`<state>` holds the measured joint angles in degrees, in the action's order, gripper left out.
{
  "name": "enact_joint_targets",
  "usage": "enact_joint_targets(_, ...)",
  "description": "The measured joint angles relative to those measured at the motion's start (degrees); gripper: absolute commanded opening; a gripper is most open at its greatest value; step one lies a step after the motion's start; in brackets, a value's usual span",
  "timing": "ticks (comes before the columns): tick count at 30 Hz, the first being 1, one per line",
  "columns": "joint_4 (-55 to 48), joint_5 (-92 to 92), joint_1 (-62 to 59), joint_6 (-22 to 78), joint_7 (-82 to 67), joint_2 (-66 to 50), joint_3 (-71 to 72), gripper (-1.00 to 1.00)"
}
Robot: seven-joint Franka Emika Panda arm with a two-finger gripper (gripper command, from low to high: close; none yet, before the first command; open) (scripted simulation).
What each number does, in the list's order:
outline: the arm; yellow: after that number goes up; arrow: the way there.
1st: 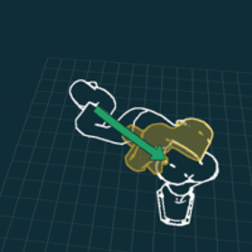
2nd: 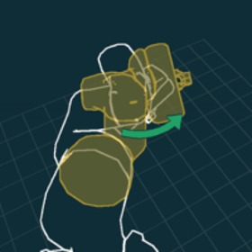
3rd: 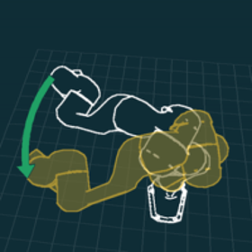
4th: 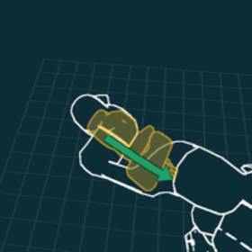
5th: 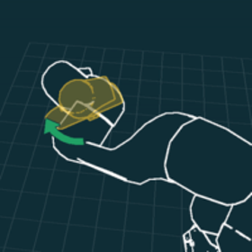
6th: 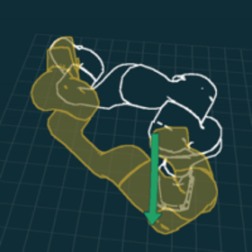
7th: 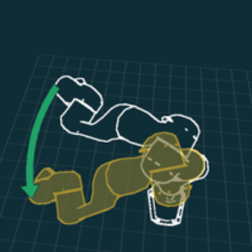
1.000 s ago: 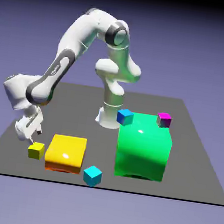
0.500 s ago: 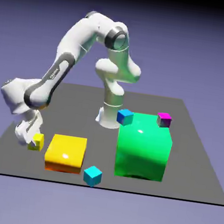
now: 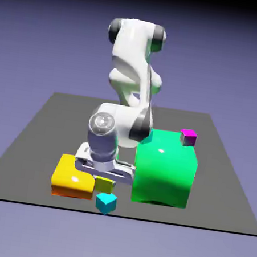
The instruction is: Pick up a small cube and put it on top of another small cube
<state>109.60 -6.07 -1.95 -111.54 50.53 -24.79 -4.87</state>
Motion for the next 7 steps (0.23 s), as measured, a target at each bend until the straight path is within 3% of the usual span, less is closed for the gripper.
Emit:
enact_joint_targets(3,3.98,-0.74,0.08,-7.46,-0.56,-3.50,0.43,-1.00)
enact_joint_targets(4,4.84,-0.90,0.10,-9.07,-0.69,-4.26,0.52,1.00)
enact_joint_targets(7,3.51,-0.45,0.07,-6.58,-0.41,-3.09,0.38,1.00)
